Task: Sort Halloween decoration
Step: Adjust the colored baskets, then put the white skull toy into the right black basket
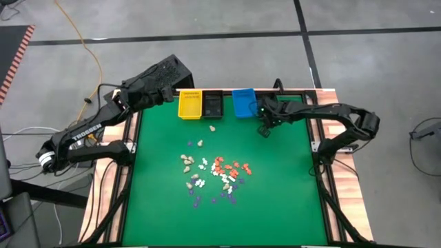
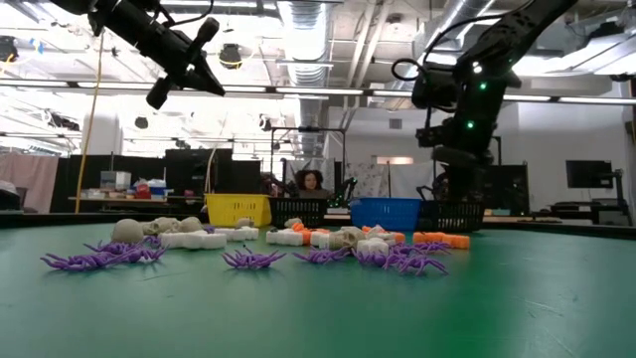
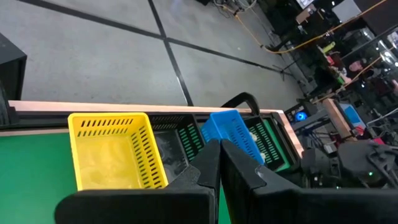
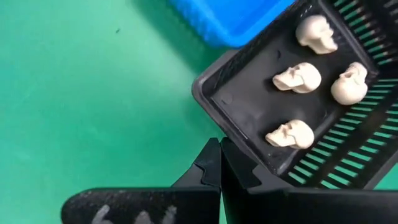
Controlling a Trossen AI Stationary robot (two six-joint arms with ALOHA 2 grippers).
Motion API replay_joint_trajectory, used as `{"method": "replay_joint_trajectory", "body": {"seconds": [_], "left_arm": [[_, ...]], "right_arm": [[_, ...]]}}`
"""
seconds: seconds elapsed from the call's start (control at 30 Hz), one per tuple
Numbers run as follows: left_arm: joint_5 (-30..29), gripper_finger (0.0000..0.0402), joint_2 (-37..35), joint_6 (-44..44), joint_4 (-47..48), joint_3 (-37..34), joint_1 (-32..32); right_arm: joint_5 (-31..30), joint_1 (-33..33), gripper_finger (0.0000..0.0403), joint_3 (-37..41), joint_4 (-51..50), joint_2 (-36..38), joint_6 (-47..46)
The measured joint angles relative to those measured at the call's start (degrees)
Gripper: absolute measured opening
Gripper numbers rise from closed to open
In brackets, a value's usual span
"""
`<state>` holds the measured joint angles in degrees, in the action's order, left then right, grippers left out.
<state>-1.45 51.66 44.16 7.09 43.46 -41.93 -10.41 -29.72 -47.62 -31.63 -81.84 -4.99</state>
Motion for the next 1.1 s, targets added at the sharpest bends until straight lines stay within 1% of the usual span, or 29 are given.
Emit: {"method": "replay_joint_trajectory", "body": {"seconds": [0.1,0.3,0.37,0.47,0.57,0.7,0.77,0.83,0.9,0.97,1.1], "left_arm": [[0.0,0.0,0.0,0.0,0.2,0.0,0.0],[0.1,0.0,0.0,0.0,2.0,0.0,0.0],[0.6,0.0,0.0,0.0,2.5,0.0,0.0],[1.2,0.0,0.0,0.0,2.9,0.0,0.0],[1.9,0.0,0.0,-0.2,3.0,0.0,0.0],[5.0,0.0,0.0,-2.1,3.0,0.0,0.2],[7.0,0.0,0.0,-3.8,3.0,0.0,1.1],[8.7,0.0,0.0,-5.3,3.0,0.0,2.5],[9.2,0.0,0.0,-6.3,3.0,0.0,4.2],[9.0,0.0,0.0,-6.4,3.0,0.0,5.7],[8.3,0.0,-0.1,-6.5,2.9,0.0,7.2]], "right_arm": [[0.0,-1.4,0.002,0.0,1.5,0.0,1.6],[0.0,-3.2,0.002,0.0,3.0,0.0,2.1],[1.1,-3.2,0.002,0.0,3.3,0.0,2.0],[3.4,-2.3,0.002,-0.1,5.0,0.0,2.1],[4.0,-0.9,0.002,-0.1,6.7,0.2,2.0],[5.1,2.2,0.002,-1.8,6.9,0.7,1.2],[8.0,4.0,0.002,-3.0,7.4,0.9,0.9],[11.8,6.2,0.0021,-3.8,10.9,1.0,0.0],[13.7,8.1,0.0025,-4.4,15.6,1.0,-2.5],[13.8,9.9,0.0031,-4.5,21.1,1.0,-4.7],[13.0,12.5,0.0055,-4.6,31.8,-1.3,-5.2]]}}
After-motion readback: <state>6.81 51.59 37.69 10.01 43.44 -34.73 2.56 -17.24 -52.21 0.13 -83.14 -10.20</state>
